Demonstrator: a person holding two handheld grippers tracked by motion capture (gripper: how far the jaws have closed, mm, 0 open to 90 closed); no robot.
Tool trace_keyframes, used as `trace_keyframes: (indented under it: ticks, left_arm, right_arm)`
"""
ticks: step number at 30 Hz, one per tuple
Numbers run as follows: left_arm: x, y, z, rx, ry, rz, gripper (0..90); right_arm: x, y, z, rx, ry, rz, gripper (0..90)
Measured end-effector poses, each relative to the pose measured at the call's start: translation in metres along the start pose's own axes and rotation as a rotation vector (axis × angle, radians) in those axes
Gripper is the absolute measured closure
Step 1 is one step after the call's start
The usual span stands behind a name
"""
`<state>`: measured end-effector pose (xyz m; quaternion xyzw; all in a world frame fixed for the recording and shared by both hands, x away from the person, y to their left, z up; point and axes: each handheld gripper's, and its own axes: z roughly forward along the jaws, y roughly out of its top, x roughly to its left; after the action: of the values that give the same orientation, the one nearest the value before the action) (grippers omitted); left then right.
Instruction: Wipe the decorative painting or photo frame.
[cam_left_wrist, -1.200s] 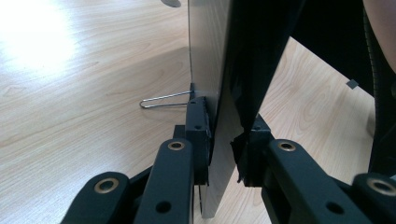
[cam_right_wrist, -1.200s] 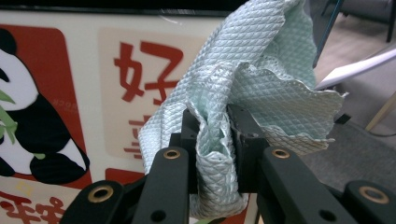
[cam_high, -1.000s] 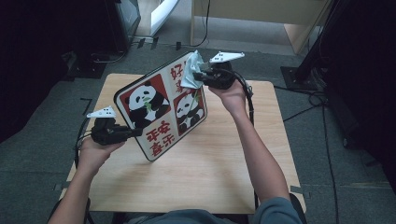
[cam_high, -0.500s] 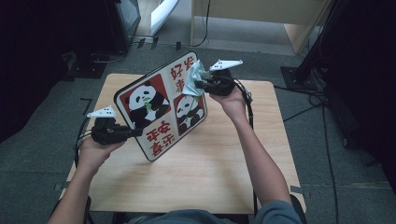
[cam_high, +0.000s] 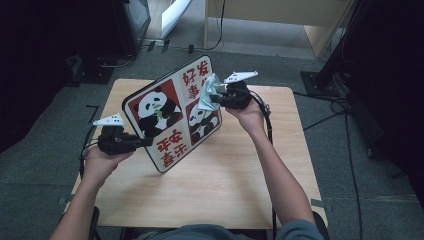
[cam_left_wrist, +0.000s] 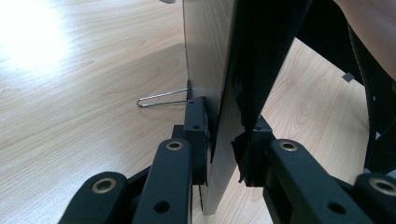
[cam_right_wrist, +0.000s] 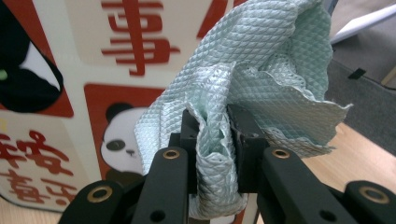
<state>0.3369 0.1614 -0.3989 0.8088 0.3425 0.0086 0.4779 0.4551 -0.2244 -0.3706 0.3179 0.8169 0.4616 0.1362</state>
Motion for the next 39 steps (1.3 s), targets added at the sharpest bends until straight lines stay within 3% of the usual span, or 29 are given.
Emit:
trace_keyframes:
  ticks: [25,39]
  left_arm:
    - [-0.001,0.000,0.000,0.001,-0.005,0.006,76.5]
    - [0.000,0.000,0.000,0.006,-0.011,0.009,76.2]
  right_arm:
    - [-0.001,-0.039,0.012,0.077,0.016,0.043,77.9]
    - [-0.003,-0.066,0.022,0.121,0.022,0.097,77.8]
